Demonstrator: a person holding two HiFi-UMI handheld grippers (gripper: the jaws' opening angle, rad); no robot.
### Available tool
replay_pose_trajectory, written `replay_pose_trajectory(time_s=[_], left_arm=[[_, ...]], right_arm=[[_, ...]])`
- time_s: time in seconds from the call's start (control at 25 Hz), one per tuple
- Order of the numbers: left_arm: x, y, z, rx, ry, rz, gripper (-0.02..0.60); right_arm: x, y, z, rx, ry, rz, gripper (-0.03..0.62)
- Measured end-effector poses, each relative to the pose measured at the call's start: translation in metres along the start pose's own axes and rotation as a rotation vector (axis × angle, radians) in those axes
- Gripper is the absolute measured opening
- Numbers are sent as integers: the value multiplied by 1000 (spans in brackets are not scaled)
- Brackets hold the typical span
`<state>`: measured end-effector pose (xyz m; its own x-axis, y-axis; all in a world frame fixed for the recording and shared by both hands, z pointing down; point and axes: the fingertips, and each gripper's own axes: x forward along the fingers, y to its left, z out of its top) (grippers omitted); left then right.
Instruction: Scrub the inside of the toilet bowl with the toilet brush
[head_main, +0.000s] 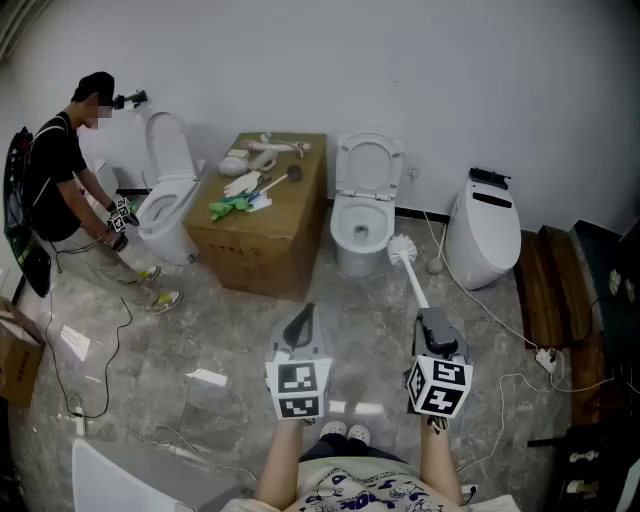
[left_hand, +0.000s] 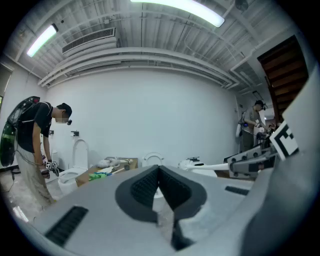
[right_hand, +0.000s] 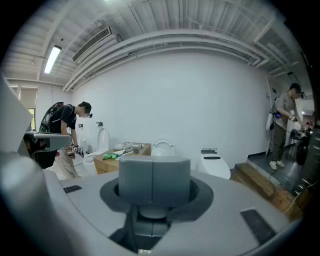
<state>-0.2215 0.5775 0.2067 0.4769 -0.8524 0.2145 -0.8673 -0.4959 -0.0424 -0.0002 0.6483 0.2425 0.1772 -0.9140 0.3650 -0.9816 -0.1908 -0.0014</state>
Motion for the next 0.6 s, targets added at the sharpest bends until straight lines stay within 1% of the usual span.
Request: replay_pose_trajectory(time_s=[0.6], left_arm=[[-7,10,-2,-2,-9,-3,2]], right_arm=[[-5,6,-2,-3,-3,-4,166]])
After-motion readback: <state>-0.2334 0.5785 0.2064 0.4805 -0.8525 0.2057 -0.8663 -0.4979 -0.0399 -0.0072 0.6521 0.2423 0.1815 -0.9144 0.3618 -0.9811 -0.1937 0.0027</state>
